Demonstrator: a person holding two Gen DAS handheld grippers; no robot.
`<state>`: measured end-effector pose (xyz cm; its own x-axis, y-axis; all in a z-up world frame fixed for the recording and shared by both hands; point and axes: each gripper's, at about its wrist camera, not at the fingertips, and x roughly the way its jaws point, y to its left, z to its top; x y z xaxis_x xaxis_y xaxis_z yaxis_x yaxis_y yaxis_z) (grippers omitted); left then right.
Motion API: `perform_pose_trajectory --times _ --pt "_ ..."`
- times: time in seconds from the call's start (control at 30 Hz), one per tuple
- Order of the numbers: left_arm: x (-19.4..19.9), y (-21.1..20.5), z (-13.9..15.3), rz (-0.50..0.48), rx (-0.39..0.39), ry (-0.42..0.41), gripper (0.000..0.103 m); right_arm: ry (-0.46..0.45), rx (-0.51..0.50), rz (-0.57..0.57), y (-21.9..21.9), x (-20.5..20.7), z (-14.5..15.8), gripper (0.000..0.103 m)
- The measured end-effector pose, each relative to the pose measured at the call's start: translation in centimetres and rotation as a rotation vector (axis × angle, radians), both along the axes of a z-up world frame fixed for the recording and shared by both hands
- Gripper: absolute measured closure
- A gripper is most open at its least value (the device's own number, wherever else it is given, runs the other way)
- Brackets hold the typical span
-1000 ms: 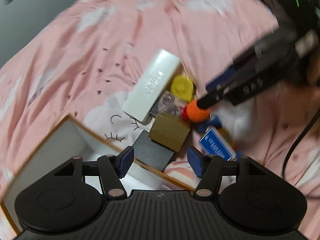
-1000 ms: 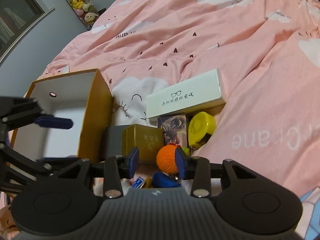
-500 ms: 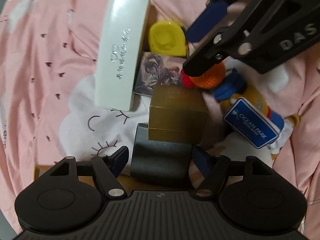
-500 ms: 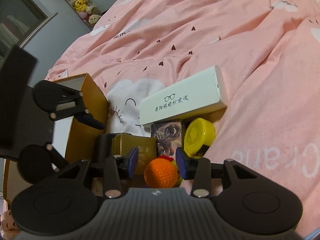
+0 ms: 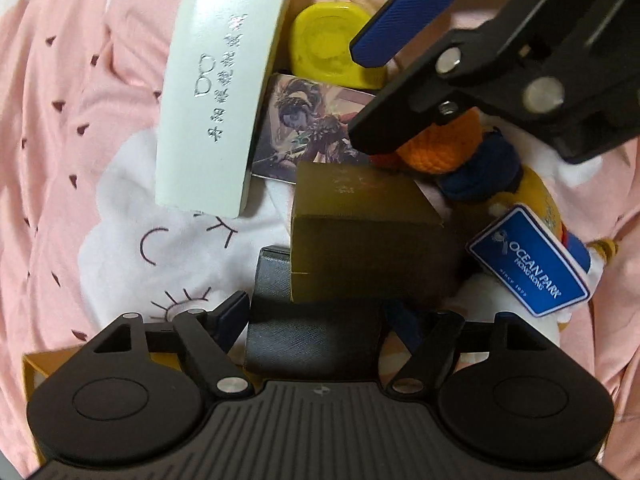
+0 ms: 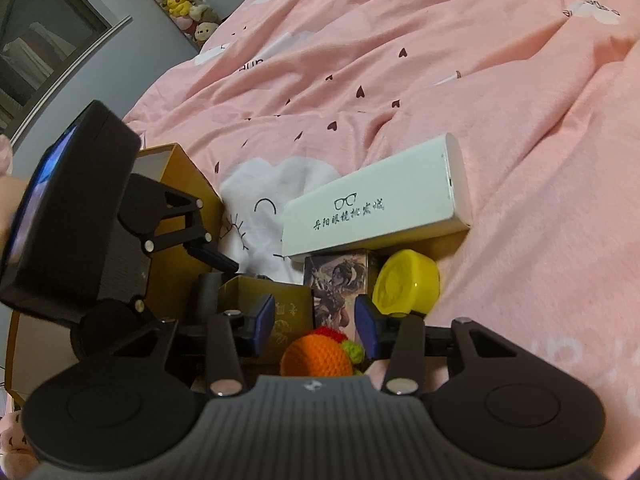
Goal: Organize objects
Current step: 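Grasp the black box with the left tool while the right tool reaches for the photo card, then lift the black box with the left tool while the right tool grasps the brown photo card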
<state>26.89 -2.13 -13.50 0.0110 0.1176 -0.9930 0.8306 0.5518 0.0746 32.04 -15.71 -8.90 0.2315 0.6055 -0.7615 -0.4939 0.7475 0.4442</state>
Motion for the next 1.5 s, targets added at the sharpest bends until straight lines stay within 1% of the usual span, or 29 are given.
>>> perform_pose_trajectory --times 0.13,0.27,0.4,0.47,0.5,0.6,0.73,0.83,0.97,1.07,1.2,1.3,1.43,1.5 --pt "-0.5 1.2 1.1 0.053 -0.042 -0.037 0.018 -0.010 -0.033 0.015 0.7 0.6 -0.3 0.056" --pt "-1.1 2.6 3.1 0.113 -0.114 -0.106 0.018 -0.027 -0.070 0.029 1.1 1.2 -0.3 0.058" --pt "-2.0 3.7 5.1 0.154 -0.170 -0.182 0.018 -0.029 -0.093 0.037 1.3 1.9 -0.3 0.060" --pt "-2.4 4.4 6.4 0.180 -0.208 -0.215 0.018 -0.025 -0.100 0.045 1.5 2.1 -0.3 0.061" --pt "-2.3 4.3 7.1 0.195 -0.226 -0.227 0.018 -0.026 -0.106 0.047 1.6 2.3 -0.3 0.064" --pt "-3.0 3.8 8.8 0.243 -0.286 -0.270 0.018 -0.035 -0.145 0.057 2.2 2.8 -0.3 0.065" --pt "-3.6 4.7 12.0 0.342 -0.391 -0.337 0.018 0.001 -0.176 0.109 3.3 3.8 -1.0 0.065" --pt "-3.7 5.0 13.6 0.411 -0.462 -0.382 0.018 0.027 -0.207 0.138 4.2 4.3 -1.5 0.065" --pt "-3.3 5.9 14.5 0.475 -0.536 -0.440 0.018 0.033 -0.280 0.161 5.7 4.8 -1.7 0.065" --pt "-3.6 6.7 15.6 0.509 -0.577 -0.472 0.018 0.059 -0.313 0.172 6.6 5.4 -2.2 0.060" --pt "-4.1 8.0 16.4 0.560 -0.635 -0.500 0.018 0.107 -0.320 0.165 7.4 6.0 -3.5 0.048" --pt "-4.4 9.0 16.4 0.588 -0.662 -0.511 0.018 0.131 -0.303 0.157 7.4 6.3 -4.0 0.043" --pt "-5.5 10.2 16.7 0.626 -0.686 -0.515 0.018 0.159 -0.255 0.148 6.7 6.3 -4.7 0.039" --pt "-6.1 10.8 16.9 0.651 -0.693 -0.517 0.018 0.158 -0.237 0.144 6.6 6.1 -4.7 0.036"
